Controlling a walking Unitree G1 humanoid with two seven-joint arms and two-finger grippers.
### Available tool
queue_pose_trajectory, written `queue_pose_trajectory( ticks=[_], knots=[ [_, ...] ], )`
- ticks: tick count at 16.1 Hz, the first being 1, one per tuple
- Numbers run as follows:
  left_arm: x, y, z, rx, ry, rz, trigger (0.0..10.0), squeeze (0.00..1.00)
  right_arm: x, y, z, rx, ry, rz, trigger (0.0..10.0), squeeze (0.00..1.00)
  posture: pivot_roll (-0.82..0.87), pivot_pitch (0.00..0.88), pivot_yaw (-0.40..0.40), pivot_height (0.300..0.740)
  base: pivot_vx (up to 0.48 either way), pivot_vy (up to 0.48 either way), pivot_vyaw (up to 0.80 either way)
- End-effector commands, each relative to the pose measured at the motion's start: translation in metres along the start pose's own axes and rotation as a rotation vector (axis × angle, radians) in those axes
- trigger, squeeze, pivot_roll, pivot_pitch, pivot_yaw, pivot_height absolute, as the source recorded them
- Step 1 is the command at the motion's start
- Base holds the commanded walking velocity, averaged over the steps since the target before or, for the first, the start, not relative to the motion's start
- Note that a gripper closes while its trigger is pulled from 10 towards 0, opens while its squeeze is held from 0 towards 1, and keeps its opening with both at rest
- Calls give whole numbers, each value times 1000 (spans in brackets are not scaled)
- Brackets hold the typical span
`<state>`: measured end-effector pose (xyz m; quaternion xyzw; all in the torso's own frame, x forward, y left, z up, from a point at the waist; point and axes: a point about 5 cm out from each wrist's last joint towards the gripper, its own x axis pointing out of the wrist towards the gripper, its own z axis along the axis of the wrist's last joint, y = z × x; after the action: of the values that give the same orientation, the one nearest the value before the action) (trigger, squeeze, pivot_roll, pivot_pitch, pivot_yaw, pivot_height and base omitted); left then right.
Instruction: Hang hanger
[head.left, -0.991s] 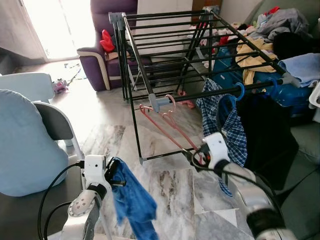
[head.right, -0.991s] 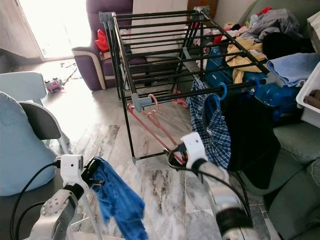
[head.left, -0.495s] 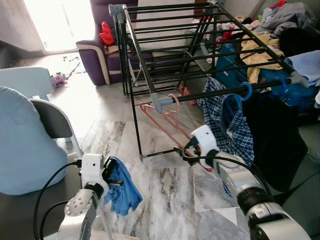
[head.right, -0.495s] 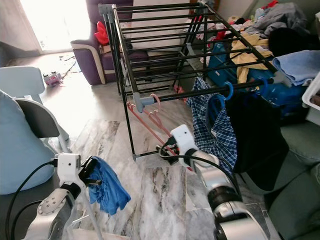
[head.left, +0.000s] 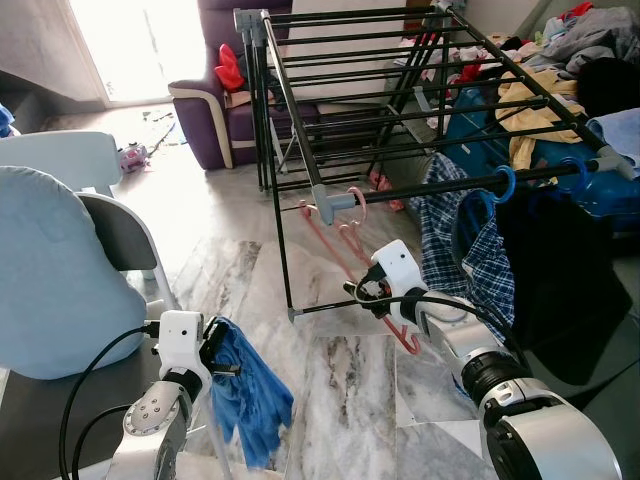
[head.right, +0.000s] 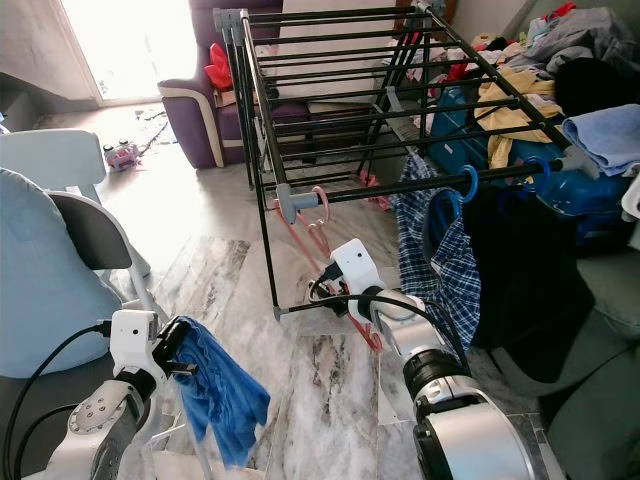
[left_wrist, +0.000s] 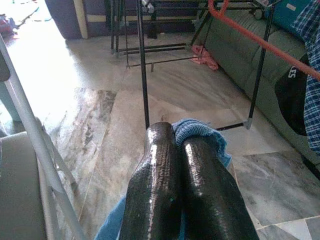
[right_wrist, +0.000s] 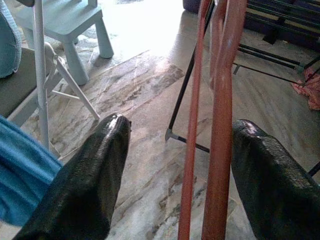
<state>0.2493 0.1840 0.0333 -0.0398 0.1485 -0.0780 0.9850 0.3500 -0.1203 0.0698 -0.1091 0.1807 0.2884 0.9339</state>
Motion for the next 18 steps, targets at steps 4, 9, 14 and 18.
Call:
queue_pose_trajectory(
  ticks=[4,9,14,18],
  knots=[
    [0,0,8,27,-19,-8,10000,0,-3,-8,-2,2,1,-31,0,0,-70,0,27,736,0,0,0],
    [3,-1,7,27,-10,-17,10000,0,-10,-14,-14,11,14,-62,0,0,-84,0,28,736,0,0,0],
    [4,-2,8,30,-7,-19,10000,0,-15,-16,-20,28,10,-69,0,0,-86,0,28,736,0,0,0],
    [6,-2,8,33,-3,-22,10000,0,-19,-21,-22,39,8,-87,0,0,-93,0,31,736,0,0,0]
  ],
)
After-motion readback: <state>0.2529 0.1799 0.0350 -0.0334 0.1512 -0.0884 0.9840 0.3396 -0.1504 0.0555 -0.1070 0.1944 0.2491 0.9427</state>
